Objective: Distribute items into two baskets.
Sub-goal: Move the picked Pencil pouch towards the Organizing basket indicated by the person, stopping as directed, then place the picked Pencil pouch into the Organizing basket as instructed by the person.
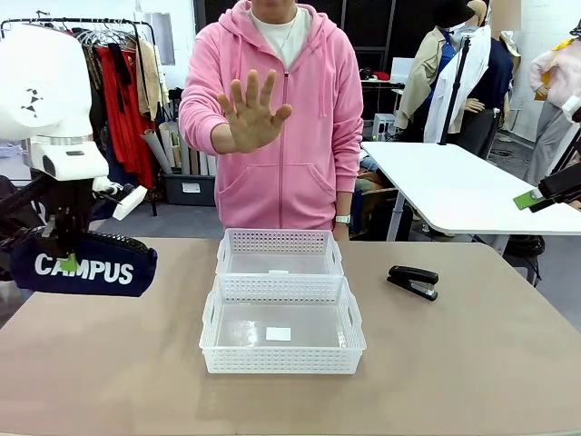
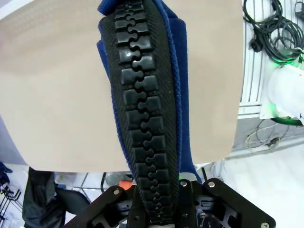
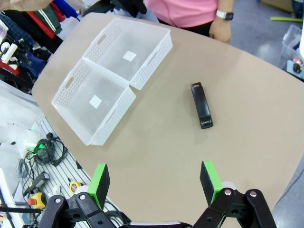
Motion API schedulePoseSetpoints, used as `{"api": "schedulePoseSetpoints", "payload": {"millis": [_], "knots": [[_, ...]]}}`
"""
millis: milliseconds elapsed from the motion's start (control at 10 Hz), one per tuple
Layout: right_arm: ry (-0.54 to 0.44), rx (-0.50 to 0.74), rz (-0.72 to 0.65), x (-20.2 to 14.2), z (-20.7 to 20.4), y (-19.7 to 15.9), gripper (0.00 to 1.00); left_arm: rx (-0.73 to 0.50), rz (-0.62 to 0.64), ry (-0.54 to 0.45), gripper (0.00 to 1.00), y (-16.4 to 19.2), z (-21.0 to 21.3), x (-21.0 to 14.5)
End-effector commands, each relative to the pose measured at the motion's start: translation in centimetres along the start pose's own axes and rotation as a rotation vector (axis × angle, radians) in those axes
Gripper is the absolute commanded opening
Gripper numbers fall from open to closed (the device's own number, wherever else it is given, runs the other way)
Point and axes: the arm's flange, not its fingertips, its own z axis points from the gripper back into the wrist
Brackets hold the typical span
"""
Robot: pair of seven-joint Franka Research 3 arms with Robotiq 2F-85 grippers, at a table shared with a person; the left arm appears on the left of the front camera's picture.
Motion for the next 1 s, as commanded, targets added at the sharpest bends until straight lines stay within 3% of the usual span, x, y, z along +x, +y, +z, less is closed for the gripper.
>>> {"api": "schedulePoseSetpoints", "payload": {"millis": [0,900], "knots": [[-0.015,0.013,0.005,0.12,0.01,0.00,1.00,0.002,0.003,0.000,0.00,-0.03,0.08,-0.07],[-0.015,0.013,0.005,0.12,0.01,0.00,1.00,0.002,0.003,0.000,0.00,-0.03,0.08,-0.07]]}}
